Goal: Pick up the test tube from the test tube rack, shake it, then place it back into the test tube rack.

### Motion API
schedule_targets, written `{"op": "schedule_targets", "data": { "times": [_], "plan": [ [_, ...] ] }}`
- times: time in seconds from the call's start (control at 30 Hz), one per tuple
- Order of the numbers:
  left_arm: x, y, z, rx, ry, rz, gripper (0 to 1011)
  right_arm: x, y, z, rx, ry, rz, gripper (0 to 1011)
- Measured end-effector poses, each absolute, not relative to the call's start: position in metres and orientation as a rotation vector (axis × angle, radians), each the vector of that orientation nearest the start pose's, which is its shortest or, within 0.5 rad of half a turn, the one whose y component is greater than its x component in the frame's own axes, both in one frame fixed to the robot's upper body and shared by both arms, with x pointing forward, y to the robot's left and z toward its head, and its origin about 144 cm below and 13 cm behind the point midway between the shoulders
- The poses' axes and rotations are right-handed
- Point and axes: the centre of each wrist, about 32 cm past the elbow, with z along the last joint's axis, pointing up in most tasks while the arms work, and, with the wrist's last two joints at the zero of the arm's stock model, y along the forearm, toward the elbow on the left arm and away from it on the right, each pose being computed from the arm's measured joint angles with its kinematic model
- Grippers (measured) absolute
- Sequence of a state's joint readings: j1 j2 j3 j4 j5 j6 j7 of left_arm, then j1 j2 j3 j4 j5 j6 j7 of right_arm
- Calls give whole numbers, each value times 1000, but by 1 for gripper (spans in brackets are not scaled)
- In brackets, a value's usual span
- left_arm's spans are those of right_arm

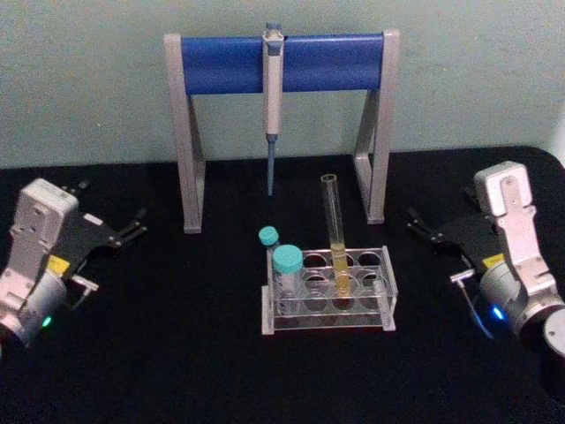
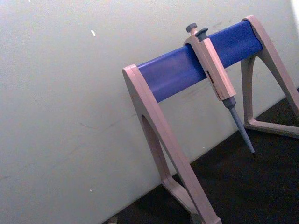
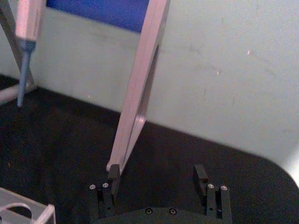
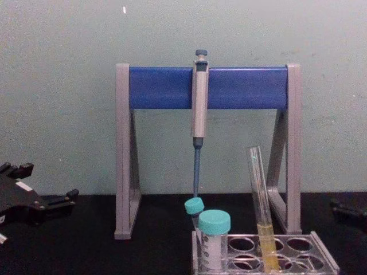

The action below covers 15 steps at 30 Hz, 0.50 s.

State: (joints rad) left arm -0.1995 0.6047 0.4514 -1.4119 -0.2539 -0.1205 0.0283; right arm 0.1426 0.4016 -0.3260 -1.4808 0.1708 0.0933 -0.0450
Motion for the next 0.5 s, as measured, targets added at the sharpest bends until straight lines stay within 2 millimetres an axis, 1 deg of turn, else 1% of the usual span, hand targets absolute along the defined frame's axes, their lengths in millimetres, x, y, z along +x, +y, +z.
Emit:
{"op": "schedule_targets", "data": {
  "times": [0.13, 0.5],
  "plan": [
    [489, 310, 1140, 304, -285, 1248, 1001, 486, -259, 1142, -315, -100, -1350, 1000],
    [489, 310, 1140, 304, -285, 1248, 1001, 485, -259, 1142, -318, -103, -1351, 1000]
  ]
}}
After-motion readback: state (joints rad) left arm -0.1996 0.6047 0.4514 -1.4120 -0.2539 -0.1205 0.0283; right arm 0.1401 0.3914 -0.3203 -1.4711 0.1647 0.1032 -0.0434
